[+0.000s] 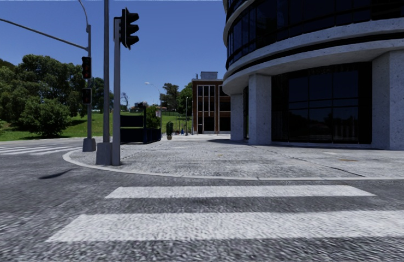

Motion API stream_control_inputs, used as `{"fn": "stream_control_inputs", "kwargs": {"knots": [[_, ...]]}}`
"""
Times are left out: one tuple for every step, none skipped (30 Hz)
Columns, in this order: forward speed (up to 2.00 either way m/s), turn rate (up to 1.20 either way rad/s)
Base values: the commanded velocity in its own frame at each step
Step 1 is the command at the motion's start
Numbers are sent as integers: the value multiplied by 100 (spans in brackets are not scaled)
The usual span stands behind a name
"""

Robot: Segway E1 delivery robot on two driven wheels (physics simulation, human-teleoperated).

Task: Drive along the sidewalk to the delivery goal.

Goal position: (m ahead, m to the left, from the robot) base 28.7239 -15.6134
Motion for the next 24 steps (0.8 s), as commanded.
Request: {"fn": "stream_control_inputs", "kwargs": {"knots": [[200,0],[200,0],[200,0],[200,0],[200,0],[200,0],[200,0],[200,0],[200,0],[200,0],[200,0],[200,0],[200,0],[200,0],[200,0],[200,0],[200,0],[200,0],[200,0],[200,0],[200,0],[200,0],[200,0],[200,0]]}}
